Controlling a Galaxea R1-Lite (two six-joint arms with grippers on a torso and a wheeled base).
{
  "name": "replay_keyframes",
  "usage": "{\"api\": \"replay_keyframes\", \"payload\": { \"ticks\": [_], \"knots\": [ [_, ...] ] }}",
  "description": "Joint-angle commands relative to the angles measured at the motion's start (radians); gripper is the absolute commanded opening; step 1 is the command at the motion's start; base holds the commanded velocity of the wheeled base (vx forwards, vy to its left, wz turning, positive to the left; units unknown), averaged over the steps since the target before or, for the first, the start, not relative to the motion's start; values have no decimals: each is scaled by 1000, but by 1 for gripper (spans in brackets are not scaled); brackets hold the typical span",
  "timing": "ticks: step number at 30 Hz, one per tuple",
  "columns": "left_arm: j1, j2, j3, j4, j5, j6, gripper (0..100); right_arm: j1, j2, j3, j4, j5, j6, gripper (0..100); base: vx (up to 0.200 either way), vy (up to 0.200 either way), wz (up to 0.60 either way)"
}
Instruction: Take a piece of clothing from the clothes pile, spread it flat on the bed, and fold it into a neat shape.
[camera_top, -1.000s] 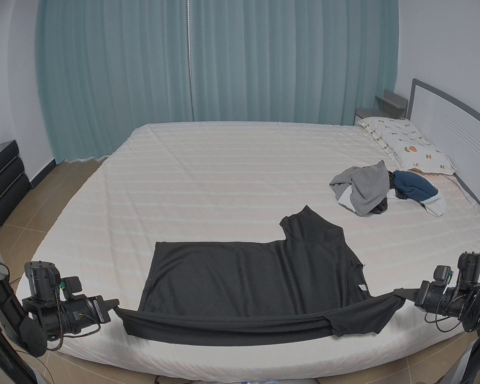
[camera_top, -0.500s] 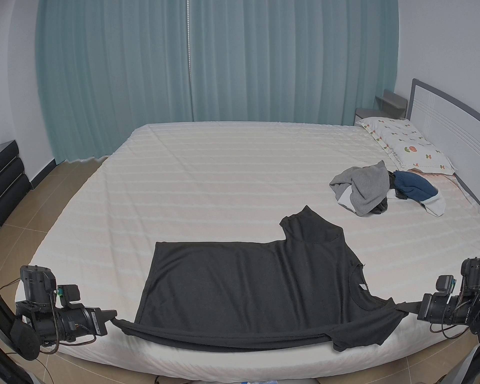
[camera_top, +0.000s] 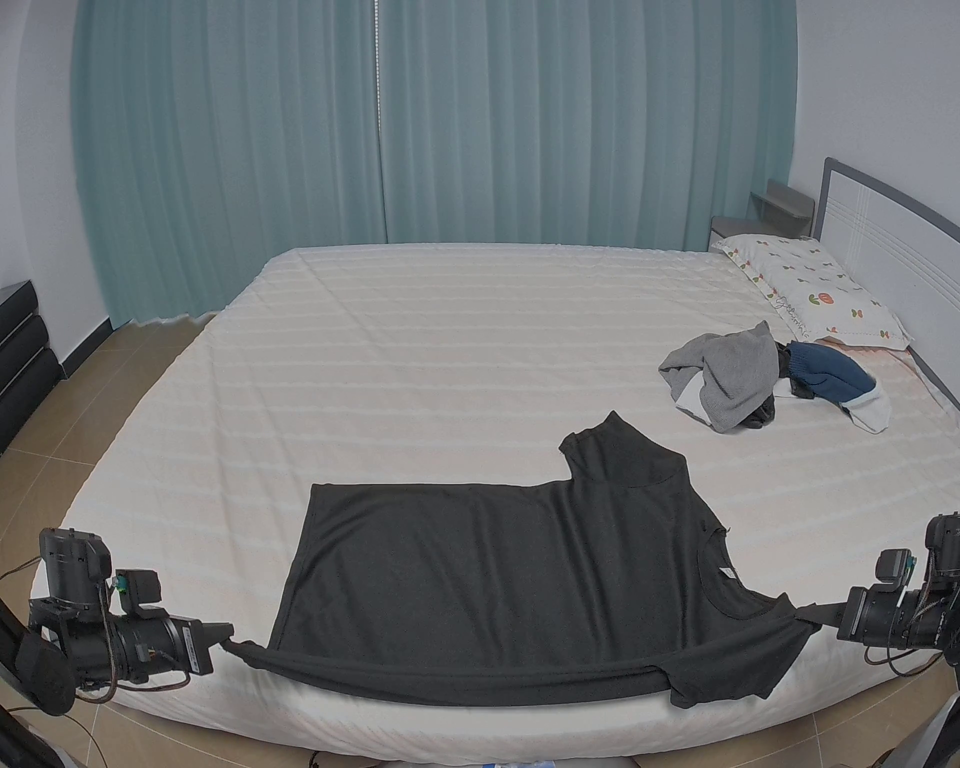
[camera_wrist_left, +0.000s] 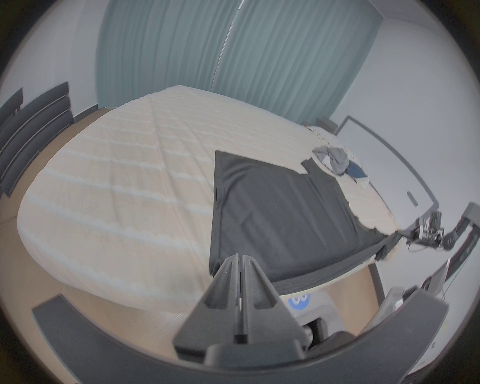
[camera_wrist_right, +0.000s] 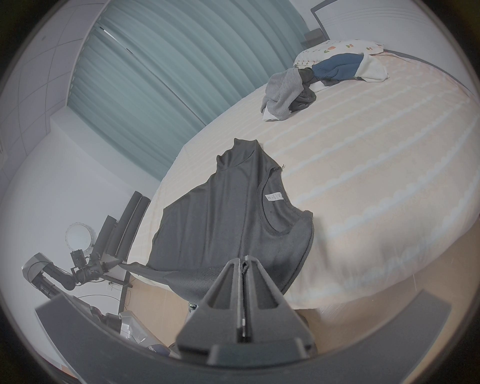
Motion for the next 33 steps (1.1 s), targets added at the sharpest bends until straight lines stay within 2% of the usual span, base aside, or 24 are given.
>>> {"api": "replay_keyframes", "payload": {
  "ticks": [1, 5, 17, 21, 33],
  "knots": [
    [-20, 41, -99, 2, -4, -119, 0, 9, 74, -86, 23, -18, 1, 0, 0, 0, 0],
    [-23, 79, -148, 3, -4, -186, 0, 26, 116, -155, 50, -30, 9, 0, 0, 0, 0],
    [-23, 260, -230, -6, 7, -214, 0, 110, 223, -367, 221, -67, 24, 0, 0, 0, 0],
    [-24, 295, -255, -6, 7, -232, 0, 115, 286, -416, 230, -67, 49, 0, 0, 0, 0],
    [-27, 413, -316, -8, 10, -234, 0, 118, 412, -509, 230, -79, 50, 0, 0, 0, 0]
  ]
}}
